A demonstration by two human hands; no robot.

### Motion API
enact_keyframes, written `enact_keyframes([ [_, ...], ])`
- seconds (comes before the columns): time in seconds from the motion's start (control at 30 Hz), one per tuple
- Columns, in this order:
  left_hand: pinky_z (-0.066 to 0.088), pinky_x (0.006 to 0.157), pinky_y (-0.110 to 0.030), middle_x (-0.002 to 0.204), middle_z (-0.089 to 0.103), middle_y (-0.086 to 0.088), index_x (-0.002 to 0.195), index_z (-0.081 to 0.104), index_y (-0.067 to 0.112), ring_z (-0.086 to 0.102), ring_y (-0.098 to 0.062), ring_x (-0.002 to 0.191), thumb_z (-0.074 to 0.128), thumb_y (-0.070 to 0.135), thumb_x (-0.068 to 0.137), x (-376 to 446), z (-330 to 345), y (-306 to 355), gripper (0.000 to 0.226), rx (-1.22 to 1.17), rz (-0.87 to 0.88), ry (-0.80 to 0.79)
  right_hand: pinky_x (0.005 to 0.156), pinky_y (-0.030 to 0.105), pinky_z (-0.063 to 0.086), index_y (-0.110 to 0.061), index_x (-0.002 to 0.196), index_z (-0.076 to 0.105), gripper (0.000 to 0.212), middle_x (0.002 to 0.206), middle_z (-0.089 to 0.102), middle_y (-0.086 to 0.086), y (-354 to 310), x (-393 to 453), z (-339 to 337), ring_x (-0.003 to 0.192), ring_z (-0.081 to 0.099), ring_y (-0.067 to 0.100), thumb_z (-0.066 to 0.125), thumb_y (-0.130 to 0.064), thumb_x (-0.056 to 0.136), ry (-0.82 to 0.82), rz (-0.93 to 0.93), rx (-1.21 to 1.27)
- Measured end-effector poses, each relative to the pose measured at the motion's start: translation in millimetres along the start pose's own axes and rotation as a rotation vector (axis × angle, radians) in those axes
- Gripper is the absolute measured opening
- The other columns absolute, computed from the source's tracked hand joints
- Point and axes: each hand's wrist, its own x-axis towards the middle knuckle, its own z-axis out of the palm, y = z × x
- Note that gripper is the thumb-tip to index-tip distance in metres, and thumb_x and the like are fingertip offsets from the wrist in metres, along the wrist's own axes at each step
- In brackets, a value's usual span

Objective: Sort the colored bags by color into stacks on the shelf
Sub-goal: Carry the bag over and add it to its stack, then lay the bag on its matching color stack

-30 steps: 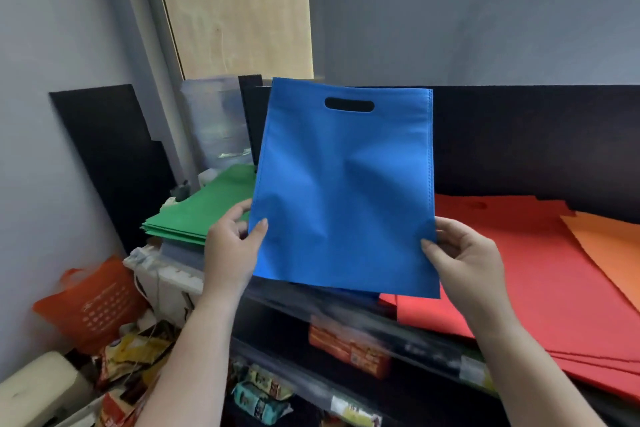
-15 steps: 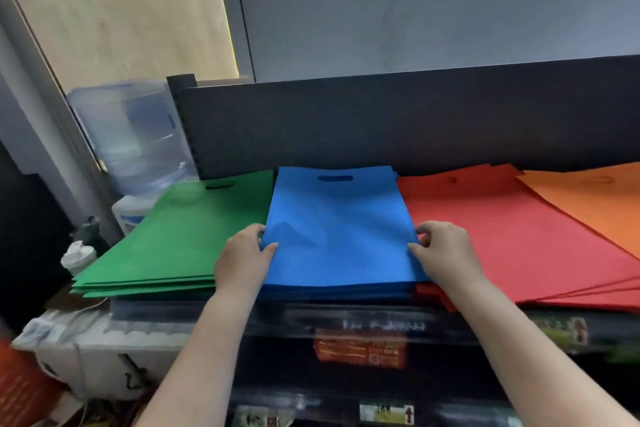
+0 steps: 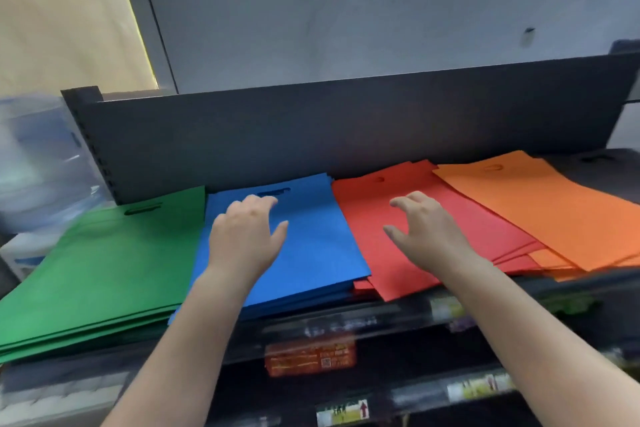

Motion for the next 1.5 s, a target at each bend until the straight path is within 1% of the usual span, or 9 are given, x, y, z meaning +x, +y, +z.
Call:
enact_keyframes([
  [0.17,0.037,0.093,-0.033,0.135,0.049,0.004,0.140,0.039,0.023,0.047,-0.019,0.118,0.042,0.046,0.095,26,8,94,0.051,0.021,0.263,0.003,0.100,0.037,0.040,-0.015,0.143,0.038,0.056,0.143,0.040,0.005,60,-7,-52,0.129,0.040,0.025,0.052,-0.039,0.094,-0.018,0.057,-0.175],
  [0.37,0.034,0.092,-0.033,0.136,0.048,0.003,0.138,0.041,0.022,0.045,-0.020,0.121,0.043,0.045,0.095,37,19,224,0.049,-0.007,0.486,0.005,0.099,0.038,0.041,-0.018,0.146,0.030,0.061,0.144,0.039,0.003,156,-35,-119,0.129,0.040,0.025,0.048,-0.044,0.094,-0.037,0.194,-0.324],
  [0.6,0.032,0.098,-0.035,0.138,0.047,0.002,0.139,0.039,0.021,0.042,-0.020,0.126,0.043,0.046,0.095,22,34,382,0.051,-0.106,0.669,0.014,0.100,0.039,0.037,-0.018,0.146,0.031,0.061,0.146,0.037,0.003,277,-102,-200,0.129,0.039,0.025,0.048,-0.043,0.093,0.001,0.375,-0.451],
  [0.63,0.031,0.099,-0.035,0.138,0.047,0.002,0.140,0.038,0.021,0.042,-0.020,0.127,0.044,0.046,0.095,21,37,394,0.052,-0.109,0.684,0.013,0.100,0.039,0.037,-0.018,0.144,0.032,0.059,0.144,0.038,0.004,286,-107,-206,0.129,0.040,0.026,0.048,-0.044,0.093,0.004,0.385,-0.467],
  [0.73,0.032,0.097,-0.035,0.136,0.048,0.001,0.137,0.042,0.021,0.043,-0.022,0.125,0.046,0.045,0.093,7,46,464,0.050,-0.144,0.766,0.017,0.100,0.040,0.039,-0.019,0.141,0.036,0.057,0.141,0.042,0.004,334,-144,-240,0.127,0.041,0.026,0.048,-0.046,0.092,0.005,0.464,-0.539],
  [0.87,0.031,0.094,-0.035,0.134,0.050,0.001,0.133,0.045,0.021,0.044,-0.022,0.123,0.047,0.044,0.092,-17,60,554,0.047,-0.198,0.867,-0.009,0.102,0.040,0.037,-0.021,0.143,0.032,0.059,0.144,0.039,0.003,393,-190,-280,0.131,0.038,0.025,0.047,-0.048,0.093,0.000,0.578,-0.617],
  [1.17,0.033,0.096,-0.036,0.132,0.051,0.002,0.130,0.046,0.021,0.045,-0.023,0.122,0.044,0.046,0.094,-56,87,719,0.044,-0.285,1.088,-0.066,0.103,0.037,0.033,-0.021,0.143,0.032,0.059,0.145,0.037,0.000,496,-264,-328,0.133,0.035,0.023,0.047,-0.048,0.093,0.001,0.816,-0.671],
  [1.33,0.031,0.096,-0.035,0.131,0.050,0.001,0.128,0.047,0.018,0.045,-0.024,0.121,0.045,0.043,0.094,-60,103,814,0.042,-0.302,1.197,-0.059,0.104,0.038,0.033,-0.020,0.140,0.035,0.057,0.145,0.037,0.001,557,-283,-350,0.133,0.035,0.024,0.048,-0.047,0.092,0.010,0.920,-0.732],
  [1.5,0.030,0.097,-0.034,0.129,0.051,0.000,0.126,0.046,0.018,0.043,-0.024,0.123,0.046,0.041,0.093,-58,121,916,0.041,-0.344,1.293,-0.058,0.105,0.038,0.030,-0.020,0.142,0.030,0.058,0.147,0.034,0.001,621,-289,-376,0.135,0.032,0.024,0.047,-0.048,0.093,-0.002,1.028,-0.825],
])
